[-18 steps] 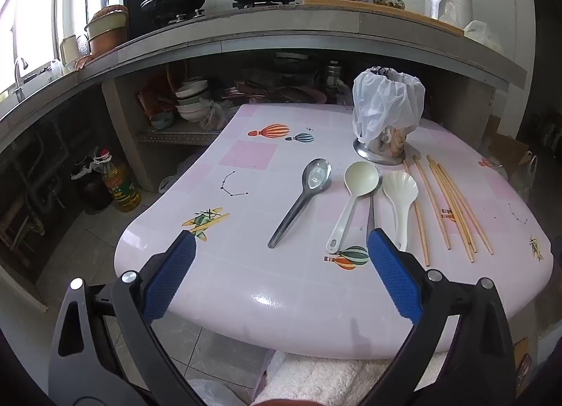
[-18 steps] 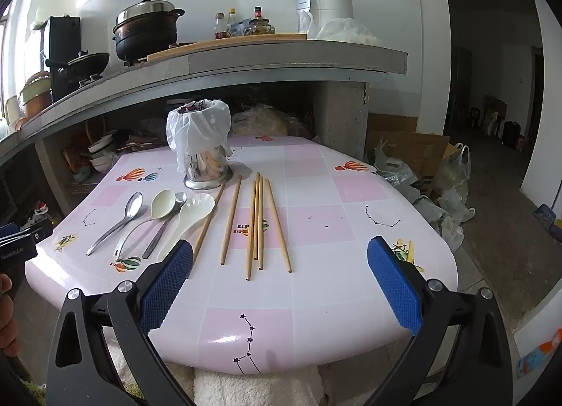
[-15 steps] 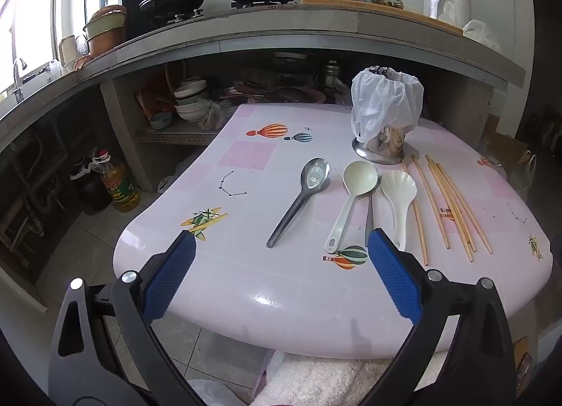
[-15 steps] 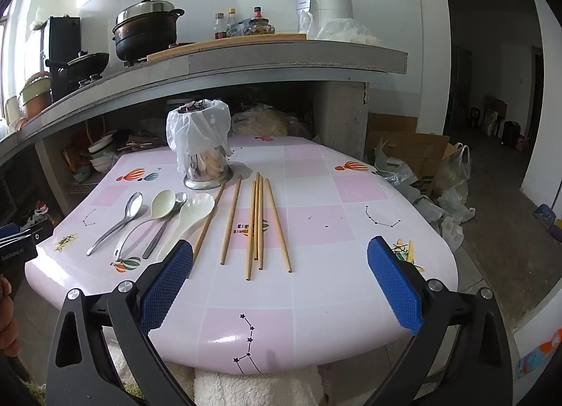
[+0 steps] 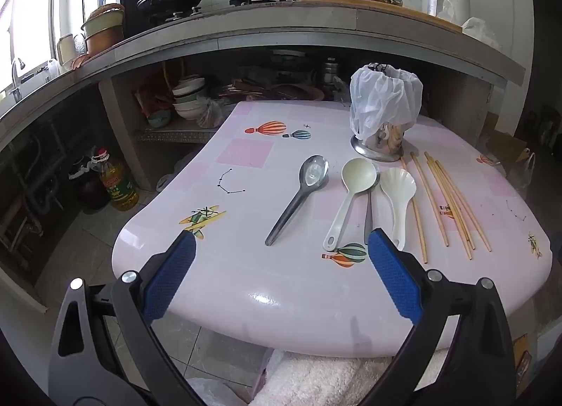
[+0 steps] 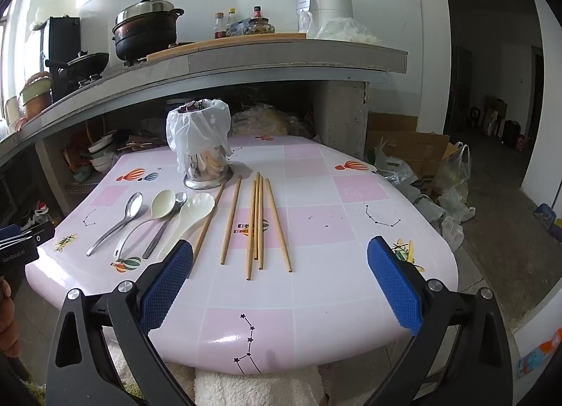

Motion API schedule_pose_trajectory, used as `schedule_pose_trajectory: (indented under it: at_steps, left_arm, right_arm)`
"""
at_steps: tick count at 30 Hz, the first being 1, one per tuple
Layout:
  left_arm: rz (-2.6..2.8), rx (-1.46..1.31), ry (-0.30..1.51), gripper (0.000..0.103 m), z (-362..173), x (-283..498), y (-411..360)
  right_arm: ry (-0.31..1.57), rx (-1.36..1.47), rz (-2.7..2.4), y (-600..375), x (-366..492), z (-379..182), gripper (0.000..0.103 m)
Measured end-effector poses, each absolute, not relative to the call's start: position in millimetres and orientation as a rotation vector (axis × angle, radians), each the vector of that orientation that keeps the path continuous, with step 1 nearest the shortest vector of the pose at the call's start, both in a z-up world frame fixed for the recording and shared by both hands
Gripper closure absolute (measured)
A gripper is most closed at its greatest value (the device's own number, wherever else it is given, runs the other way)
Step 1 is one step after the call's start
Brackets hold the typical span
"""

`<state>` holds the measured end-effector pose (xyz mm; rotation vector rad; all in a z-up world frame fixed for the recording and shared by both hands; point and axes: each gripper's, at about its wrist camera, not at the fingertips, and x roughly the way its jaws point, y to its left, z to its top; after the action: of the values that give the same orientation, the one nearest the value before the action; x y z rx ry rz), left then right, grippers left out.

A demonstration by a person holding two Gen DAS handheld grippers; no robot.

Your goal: Organize utensils

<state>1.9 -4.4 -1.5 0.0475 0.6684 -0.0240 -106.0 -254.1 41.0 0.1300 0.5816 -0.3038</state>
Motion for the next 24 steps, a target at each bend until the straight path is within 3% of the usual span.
schedule_pose_trajectory:
  at_steps: [24]
  left_arm:
    - [-0.024,0.048,0.670,0.008,-3.6,2.4,-3.2]
  right_arm:
    - [0.584,0.131,-0.303,-254.1,-105.6,39.8,0.006]
